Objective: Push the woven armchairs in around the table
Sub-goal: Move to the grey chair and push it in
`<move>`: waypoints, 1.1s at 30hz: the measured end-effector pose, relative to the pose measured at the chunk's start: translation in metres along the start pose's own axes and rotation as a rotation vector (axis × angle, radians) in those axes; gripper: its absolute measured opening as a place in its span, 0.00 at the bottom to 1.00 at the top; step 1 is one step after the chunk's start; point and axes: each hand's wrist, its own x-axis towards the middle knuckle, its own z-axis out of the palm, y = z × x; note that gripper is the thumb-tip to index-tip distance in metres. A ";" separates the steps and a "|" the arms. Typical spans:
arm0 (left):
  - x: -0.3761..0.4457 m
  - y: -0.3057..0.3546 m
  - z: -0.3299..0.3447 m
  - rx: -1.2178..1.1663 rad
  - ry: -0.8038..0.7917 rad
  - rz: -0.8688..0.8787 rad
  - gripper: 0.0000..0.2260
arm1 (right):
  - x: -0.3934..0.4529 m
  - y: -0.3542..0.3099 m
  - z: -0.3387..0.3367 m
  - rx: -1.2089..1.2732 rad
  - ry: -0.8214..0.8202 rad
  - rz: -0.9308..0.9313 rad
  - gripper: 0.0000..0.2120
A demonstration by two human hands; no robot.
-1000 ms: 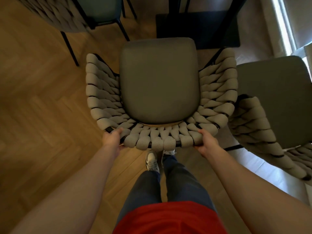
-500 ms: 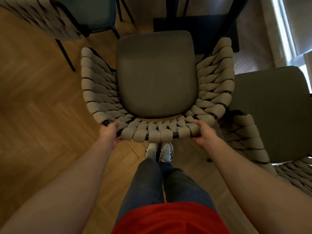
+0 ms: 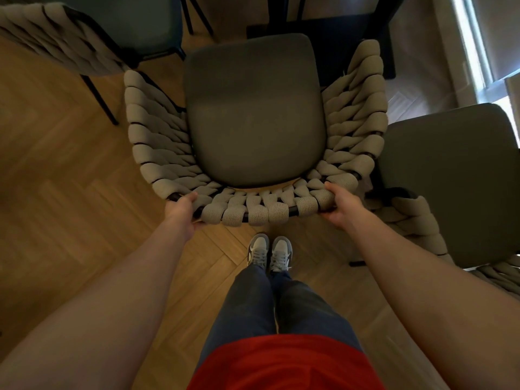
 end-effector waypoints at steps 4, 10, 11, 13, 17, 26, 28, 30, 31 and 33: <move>-0.001 0.006 -0.001 -0.002 -0.018 0.006 0.21 | -0.001 -0.003 0.008 0.004 -0.010 0.001 0.25; -0.006 0.000 -0.016 0.220 -0.061 0.126 0.22 | -0.012 0.008 0.000 -0.009 0.006 -0.065 0.22; -0.008 -0.002 -0.019 0.292 -0.058 0.147 0.22 | -0.014 0.012 -0.004 -0.024 0.000 -0.081 0.22; -0.012 -0.005 -0.023 0.409 -0.032 0.167 0.23 | -0.017 0.021 -0.010 -0.088 -0.018 -0.120 0.23; -0.029 -0.023 -0.017 0.514 0.015 0.125 0.23 | -0.022 0.042 -0.020 -0.156 -0.044 -0.159 0.27; -0.072 -0.067 0.015 0.543 -0.320 0.076 0.15 | -0.039 0.087 -0.055 -0.158 -0.064 -0.105 0.12; -0.078 -0.076 0.021 0.606 -0.415 0.086 0.13 | -0.044 0.097 -0.067 -0.140 -0.045 -0.099 0.11; -0.080 -0.081 0.023 0.674 -0.461 0.093 0.12 | -0.047 0.106 -0.073 -0.127 -0.028 -0.090 0.10; -0.083 -0.085 0.024 0.715 -0.481 0.098 0.12 | -0.049 0.110 -0.081 -0.112 -0.016 -0.083 0.10; -0.090 -0.093 0.029 0.795 -0.518 0.115 0.12 | -0.054 0.116 -0.099 -0.074 0.002 -0.068 0.10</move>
